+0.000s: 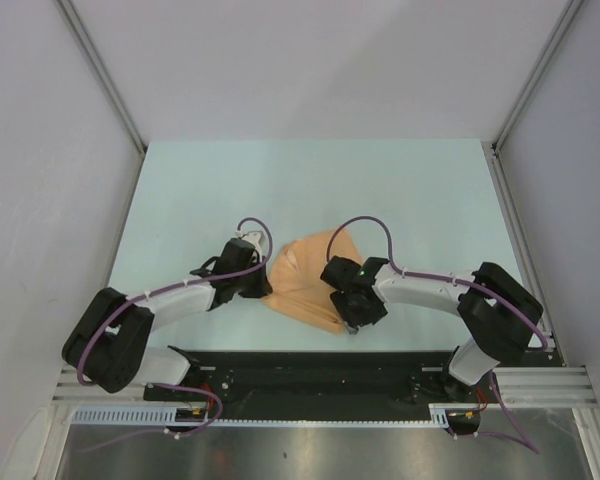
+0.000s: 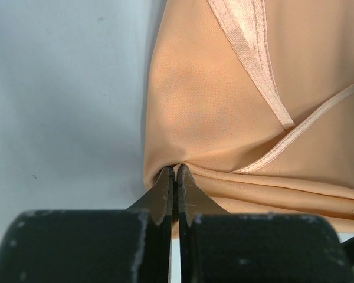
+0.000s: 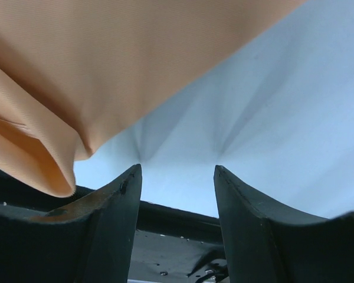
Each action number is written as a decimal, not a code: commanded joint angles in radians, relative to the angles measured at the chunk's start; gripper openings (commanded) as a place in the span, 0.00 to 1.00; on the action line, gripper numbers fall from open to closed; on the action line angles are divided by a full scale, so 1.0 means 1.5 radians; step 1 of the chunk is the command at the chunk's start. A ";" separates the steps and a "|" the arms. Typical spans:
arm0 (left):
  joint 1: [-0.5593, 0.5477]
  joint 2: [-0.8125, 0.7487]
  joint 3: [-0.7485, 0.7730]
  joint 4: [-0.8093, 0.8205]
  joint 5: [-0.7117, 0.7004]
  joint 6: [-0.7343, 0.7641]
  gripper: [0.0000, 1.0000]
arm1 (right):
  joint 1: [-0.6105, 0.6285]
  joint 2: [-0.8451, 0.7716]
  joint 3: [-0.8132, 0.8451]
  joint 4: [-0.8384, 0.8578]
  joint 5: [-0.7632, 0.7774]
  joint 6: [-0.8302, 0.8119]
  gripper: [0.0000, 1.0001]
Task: Fold the napkin, place the utensils inside, and roll it up
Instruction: Roll the napkin with the utensil
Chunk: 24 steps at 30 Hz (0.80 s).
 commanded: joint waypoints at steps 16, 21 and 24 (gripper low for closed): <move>0.007 0.035 0.027 -0.016 -0.009 0.020 0.00 | 0.095 -0.042 0.126 0.260 0.000 -0.154 0.62; 0.007 0.039 0.028 -0.013 -0.006 0.021 0.00 | 0.093 0.028 0.128 0.320 0.004 -0.186 0.62; 0.007 0.042 0.027 -0.014 -0.004 0.021 0.00 | 0.088 0.056 0.133 0.339 -0.006 -0.196 0.62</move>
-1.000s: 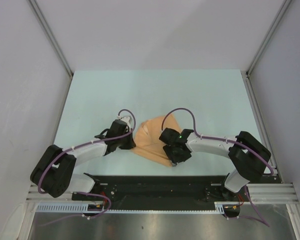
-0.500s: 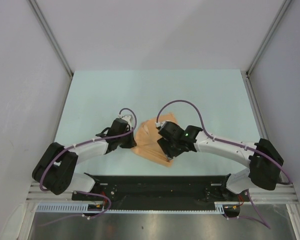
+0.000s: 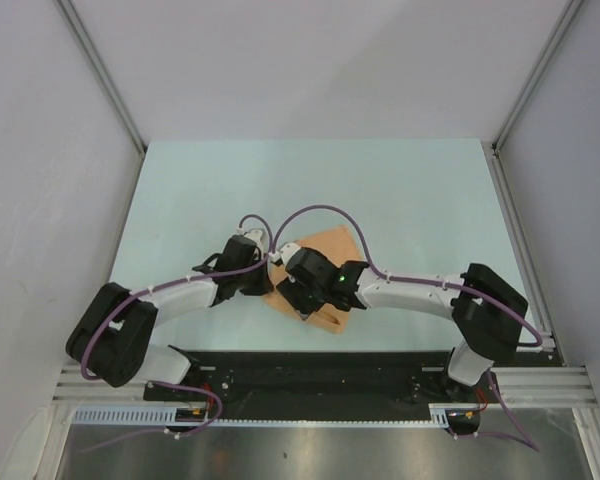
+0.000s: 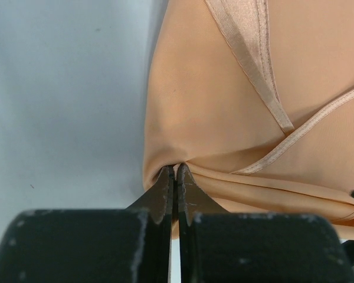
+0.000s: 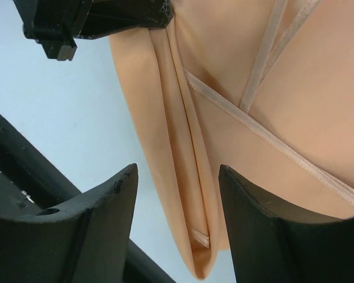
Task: Fold the napkin, place the utensils inside, and roll it up
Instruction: Roll the napkin with the utensil
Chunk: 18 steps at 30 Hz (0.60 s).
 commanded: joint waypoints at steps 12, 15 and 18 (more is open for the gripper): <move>0.006 0.017 0.008 -0.009 -0.002 0.021 0.00 | -0.034 0.079 0.015 0.095 -0.041 -0.037 0.48; 0.005 0.016 0.007 -0.003 0.005 0.022 0.00 | -0.043 0.087 0.013 0.099 -0.041 -0.038 0.42; 0.005 0.015 0.008 0.000 0.009 0.026 0.00 | -0.049 0.098 0.013 0.100 -0.041 -0.042 0.34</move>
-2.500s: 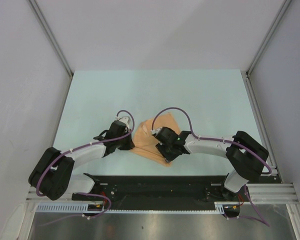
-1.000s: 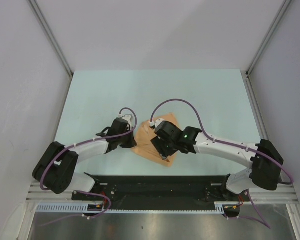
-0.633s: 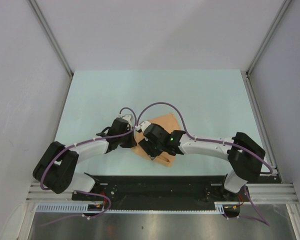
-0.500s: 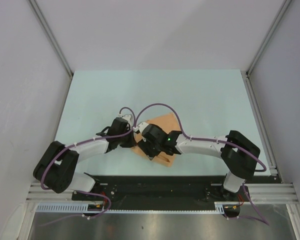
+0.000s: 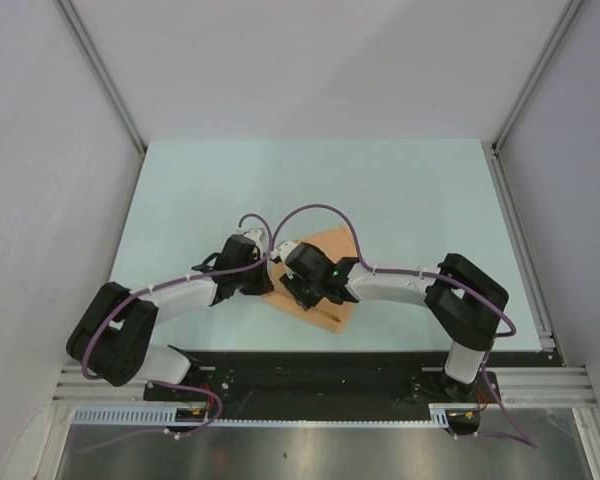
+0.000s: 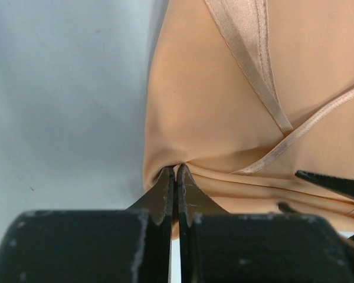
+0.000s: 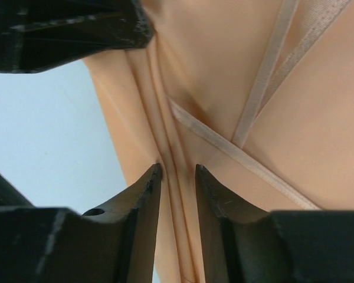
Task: Fold the napkin, place the utensils inside, and roll it up
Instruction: Roll the napkin with the utensil
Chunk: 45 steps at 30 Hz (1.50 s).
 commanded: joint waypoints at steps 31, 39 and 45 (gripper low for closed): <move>0.131 -0.106 -0.128 0.210 0.205 -0.068 0.63 | -0.047 0.073 -0.029 0.039 -0.057 0.018 0.17; 0.143 -0.039 -0.134 0.242 0.228 -0.075 0.57 | -0.050 0.082 -0.029 0.041 -0.068 0.021 0.17; 0.143 -0.011 -0.132 0.248 0.220 -0.072 0.47 | -0.053 0.083 -0.033 0.037 -0.070 0.024 0.17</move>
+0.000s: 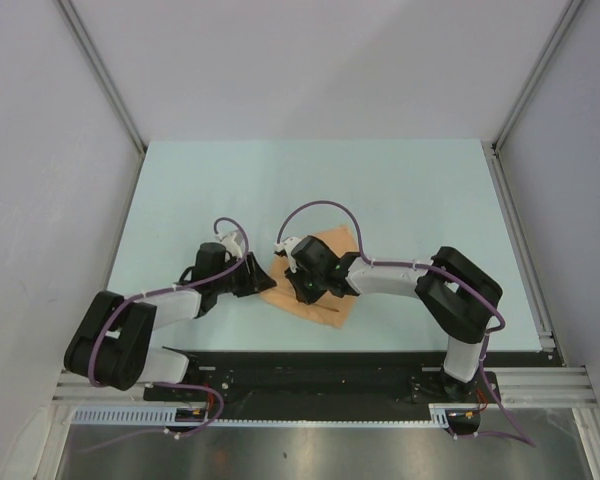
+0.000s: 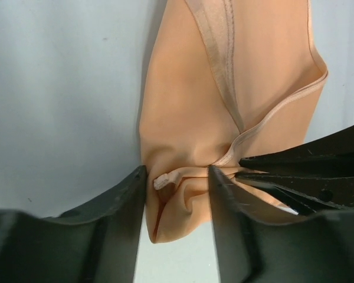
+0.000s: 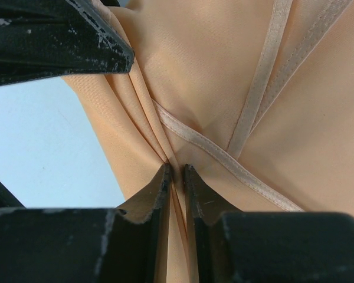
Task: Fold the napkin, place the utensils inside, and roll it up
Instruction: Roll the napkin with the utensil
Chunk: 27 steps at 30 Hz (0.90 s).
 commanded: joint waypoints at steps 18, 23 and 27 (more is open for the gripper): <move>0.005 0.032 -0.004 0.008 0.036 -0.004 0.00 | -0.016 -0.005 -0.007 -0.038 0.014 -0.005 0.30; 0.004 0.034 0.023 -0.053 0.026 -0.007 0.00 | -0.006 -0.077 0.013 -0.039 0.040 -0.031 0.60; 0.005 0.040 0.053 -0.103 0.017 -0.008 0.00 | 0.034 -0.106 -0.011 0.019 0.086 -0.082 0.69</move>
